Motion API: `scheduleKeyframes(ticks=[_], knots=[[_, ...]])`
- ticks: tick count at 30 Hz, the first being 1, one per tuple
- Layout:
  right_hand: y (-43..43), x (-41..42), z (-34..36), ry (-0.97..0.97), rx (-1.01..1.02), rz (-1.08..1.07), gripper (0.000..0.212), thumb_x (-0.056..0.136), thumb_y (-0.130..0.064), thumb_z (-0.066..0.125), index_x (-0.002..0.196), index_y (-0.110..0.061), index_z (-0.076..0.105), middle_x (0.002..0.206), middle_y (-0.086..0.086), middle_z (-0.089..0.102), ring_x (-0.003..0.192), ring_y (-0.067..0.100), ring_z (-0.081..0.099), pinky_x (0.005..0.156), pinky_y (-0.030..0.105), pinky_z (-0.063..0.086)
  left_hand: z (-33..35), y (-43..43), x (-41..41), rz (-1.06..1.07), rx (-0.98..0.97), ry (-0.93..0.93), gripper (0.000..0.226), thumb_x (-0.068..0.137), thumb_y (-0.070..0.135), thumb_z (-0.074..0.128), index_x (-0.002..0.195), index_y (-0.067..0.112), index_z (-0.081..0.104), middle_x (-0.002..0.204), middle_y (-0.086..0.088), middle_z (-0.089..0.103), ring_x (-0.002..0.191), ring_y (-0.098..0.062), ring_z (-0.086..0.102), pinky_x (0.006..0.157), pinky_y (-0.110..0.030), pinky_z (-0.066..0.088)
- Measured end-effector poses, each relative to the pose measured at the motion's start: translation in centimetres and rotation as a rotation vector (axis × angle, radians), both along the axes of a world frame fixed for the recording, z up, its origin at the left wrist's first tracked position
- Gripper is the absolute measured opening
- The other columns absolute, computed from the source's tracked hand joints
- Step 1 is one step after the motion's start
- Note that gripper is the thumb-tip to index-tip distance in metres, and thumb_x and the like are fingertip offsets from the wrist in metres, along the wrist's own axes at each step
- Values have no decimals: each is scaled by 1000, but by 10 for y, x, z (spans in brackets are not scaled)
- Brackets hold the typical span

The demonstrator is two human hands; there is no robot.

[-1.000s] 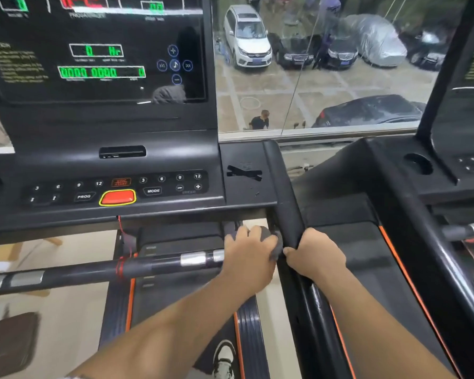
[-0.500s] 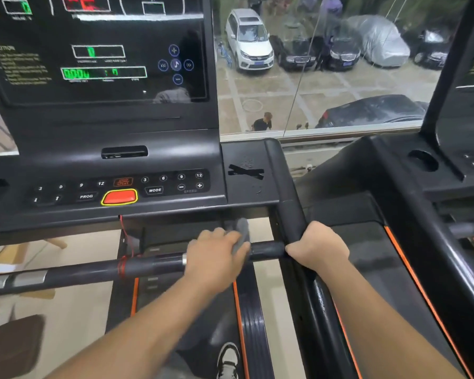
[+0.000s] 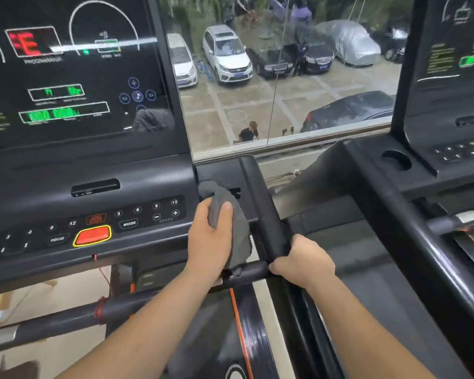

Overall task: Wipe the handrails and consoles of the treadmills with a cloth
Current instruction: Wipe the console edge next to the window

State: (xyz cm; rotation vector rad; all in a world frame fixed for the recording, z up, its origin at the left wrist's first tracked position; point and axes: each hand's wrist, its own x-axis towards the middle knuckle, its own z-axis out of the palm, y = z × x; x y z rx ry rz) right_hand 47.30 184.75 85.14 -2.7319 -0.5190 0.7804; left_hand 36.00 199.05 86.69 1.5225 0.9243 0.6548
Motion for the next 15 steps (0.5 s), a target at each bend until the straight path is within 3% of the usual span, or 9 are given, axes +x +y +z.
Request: scheduleKeyframes(ticks=[4,6,7,9,11,12,13,15], knots=[[2,14,2,143,-48,22,54,60,-47,79,102,-20,58,98,-3,66,91,23,67,83,37,57,-3,19,4,-2,-67,64,22,102,48,54,103,30,66,98,9,71,97,-10,67,79,-28,50],[7,29,9,186,-100,98,67,55,-66,76,103,-21,64,94,-5,67,91,21,68,87,36,56,6,35,3,-11,5,80,20,101,48,56,100,31,67,97,10,72,99,-13,68,86,-33,54],[10,38,11,200,-84,97,79,51,-75,72,105,-19,67,95,-6,69,94,20,69,87,33,55,13,44,4,-29,91,92,18,100,48,58,103,32,67,98,12,73,99,-10,68,89,-34,53],[19,54,10,250,77,19,97,53,-80,77,125,-17,65,120,-5,70,114,19,66,92,29,49,27,65,10,-84,313,139,24,99,47,61,117,33,65,111,17,72,106,-5,65,96,-35,51],[36,62,9,249,257,-67,117,50,-79,85,144,-20,51,143,-5,59,130,17,58,104,33,47,38,81,21,-121,565,175,43,98,48,62,135,26,60,129,9,66,119,-11,59,103,-35,48],[47,64,9,250,308,-85,122,49,-75,87,149,-19,45,144,-5,56,133,17,55,107,34,46,37,87,29,-157,697,208,50,97,49,61,139,23,58,133,4,64,122,-16,58,103,-37,48],[58,65,10,249,311,-88,115,52,-67,90,147,-20,45,138,-3,58,131,17,55,105,34,47,31,91,38,-224,827,291,56,96,53,58,142,21,56,135,-1,63,124,-22,56,104,-41,47],[80,68,10,199,278,-29,76,63,-52,90,124,-27,52,116,-7,63,116,17,62,95,33,50,7,89,54,-412,1006,600,69,94,63,46,151,25,46,146,-12,53,137,-33,46,111,-51,39]])
